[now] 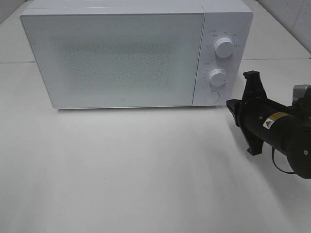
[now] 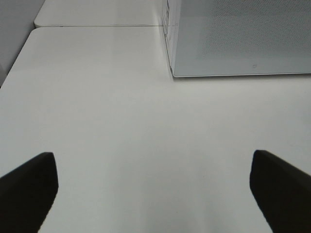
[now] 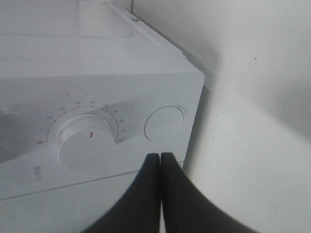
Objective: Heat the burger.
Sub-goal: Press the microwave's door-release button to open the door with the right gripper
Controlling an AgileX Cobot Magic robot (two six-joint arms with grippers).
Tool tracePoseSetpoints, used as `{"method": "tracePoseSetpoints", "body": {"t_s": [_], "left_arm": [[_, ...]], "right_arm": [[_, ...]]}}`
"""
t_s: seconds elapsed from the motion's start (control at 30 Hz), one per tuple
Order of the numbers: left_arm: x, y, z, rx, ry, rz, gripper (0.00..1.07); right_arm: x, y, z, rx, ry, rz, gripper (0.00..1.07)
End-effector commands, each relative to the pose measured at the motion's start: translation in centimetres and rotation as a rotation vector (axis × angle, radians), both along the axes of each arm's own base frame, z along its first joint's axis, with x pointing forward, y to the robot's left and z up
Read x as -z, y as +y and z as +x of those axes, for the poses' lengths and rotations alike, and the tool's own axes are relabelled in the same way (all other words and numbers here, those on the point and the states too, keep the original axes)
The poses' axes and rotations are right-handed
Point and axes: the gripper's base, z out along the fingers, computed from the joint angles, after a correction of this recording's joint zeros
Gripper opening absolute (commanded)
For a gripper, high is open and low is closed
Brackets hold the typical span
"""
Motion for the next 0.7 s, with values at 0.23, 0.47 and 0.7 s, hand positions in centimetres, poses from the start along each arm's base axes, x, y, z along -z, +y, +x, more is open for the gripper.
{"method": "tracePoseSetpoints", "body": {"t_s": [0.23, 0.47, 0.7], "left_arm": [[-0.1, 0.0, -0.2, -0.004, -0.03, -0.006, 1.05], [-0.1, 0.0, -0.2, -0.004, -0.03, -0.006, 1.05], [-0.1, 0.0, -0.2, -0.004, -0.03, -0.006, 1.05]], "right_arm": [[1.8, 1.3, 2.6, 0.023, 0.044, 0.051, 0.0], [3.1, 1.9, 3.8, 0.029, 0.062, 0.075, 0.0], [3.1, 2.3, 4.9, 0.023, 0.06, 0.07, 0.0]]}}
